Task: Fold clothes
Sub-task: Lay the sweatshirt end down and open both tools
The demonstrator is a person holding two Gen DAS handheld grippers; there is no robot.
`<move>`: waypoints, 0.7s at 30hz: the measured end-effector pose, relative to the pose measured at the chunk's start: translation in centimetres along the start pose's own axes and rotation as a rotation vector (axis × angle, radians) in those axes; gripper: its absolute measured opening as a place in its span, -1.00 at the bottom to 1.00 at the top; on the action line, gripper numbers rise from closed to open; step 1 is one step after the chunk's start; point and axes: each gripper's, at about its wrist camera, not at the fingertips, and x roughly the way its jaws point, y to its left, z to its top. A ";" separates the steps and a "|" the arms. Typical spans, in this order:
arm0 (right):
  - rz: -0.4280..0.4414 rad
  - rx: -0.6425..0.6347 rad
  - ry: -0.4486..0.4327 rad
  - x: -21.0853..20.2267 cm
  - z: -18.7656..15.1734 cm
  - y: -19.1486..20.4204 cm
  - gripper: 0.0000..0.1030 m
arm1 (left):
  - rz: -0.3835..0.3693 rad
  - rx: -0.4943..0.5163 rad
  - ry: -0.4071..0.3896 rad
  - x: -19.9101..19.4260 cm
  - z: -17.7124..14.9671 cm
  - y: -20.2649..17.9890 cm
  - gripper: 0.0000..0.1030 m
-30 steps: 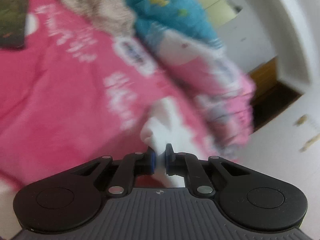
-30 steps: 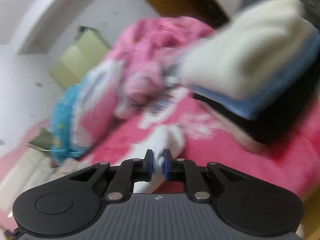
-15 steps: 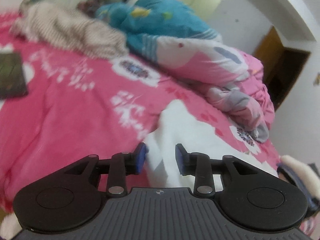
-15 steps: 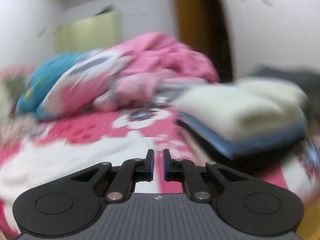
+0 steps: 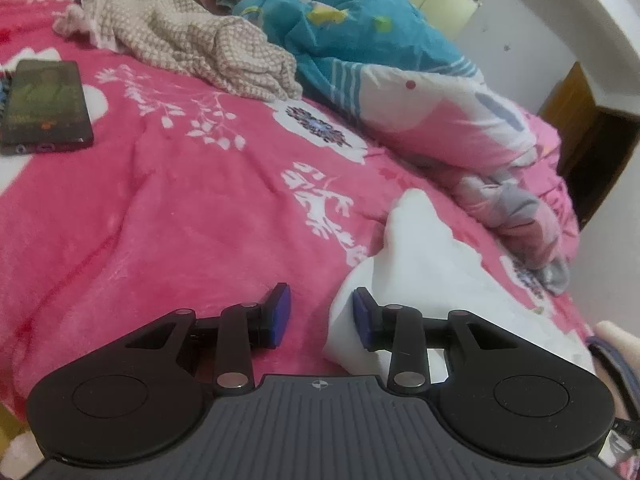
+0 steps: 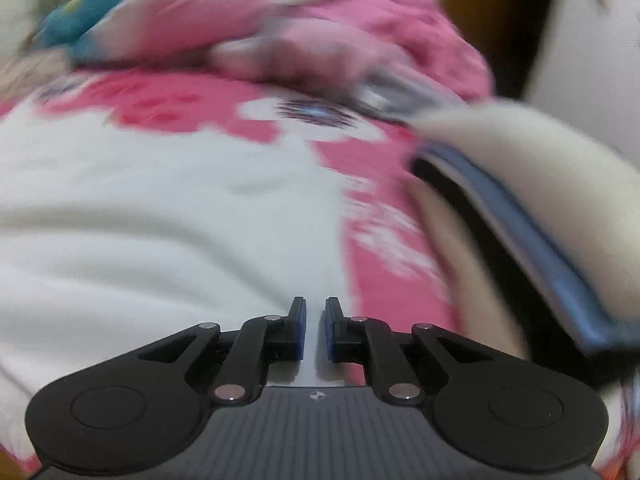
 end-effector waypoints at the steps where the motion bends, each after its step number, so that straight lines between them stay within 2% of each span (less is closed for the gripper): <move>1: 0.008 0.022 -0.021 -0.5 0.8 -0.4 -0.78 | -0.020 -0.024 -0.001 0.0 0.0 0.4 -0.31; 2: 0.024 0.037 -0.050 -1.0 1.8 -0.7 -0.74 | -0.044 -0.059 -0.001 0.0 0.1 0.9 -0.31; 4: 0.088 0.065 -0.093 -0.9 3.7 -0.7 -0.44 | -0.093 -0.139 -0.002 0.0 0.2 2.1 -0.31; 5: 0.124 0.085 -0.107 -0.5 4.6 -0.8 -0.05 | -0.117 -0.180 -0.003 0.0 0.3 2.7 -0.31; 6: 0.153 0.105 -0.119 0.3 5.6 -0.9 0.18 | -0.137 -0.212 -0.004 0.0 0.3 3.2 -0.32; 8: 0.203 0.134 -0.121 3.0 7.7 -1.1 0.22 | -0.164 -0.253 -0.006 0.0 0.3 3.8 -0.32; 14: 0.320 0.231 0.015 11.4 10.7 -3.4 0.22 | -0.188 -0.279 -0.015 0.1 0.3 4.1 -0.33; 16: 0.399 0.250 0.088 13.9 10.9 -3.7 0.10 | -0.194 -0.294 -0.018 0.2 0.3 4.4 -0.33; 17: 0.414 0.266 0.114 14.6 10.9 -3.9 -0.22 | -0.196 -0.299 -0.020 0.2 0.3 4.4 -0.33; 18: 0.418 0.278 0.113 14.7 10.9 -4.0 -0.72 | -0.195 -0.300 -0.021 0.2 0.3 4.4 -0.32; 19: 0.422 0.287 0.105 14.6 10.8 -4.2 -0.88 | -0.194 -0.299 -0.022 0.2 0.3 4.4 -0.33; 21: 0.417 0.295 0.007 12.6 10.8 -4.3 -0.93 | -0.189 -0.293 -0.024 0.2 0.3 4.3 -0.33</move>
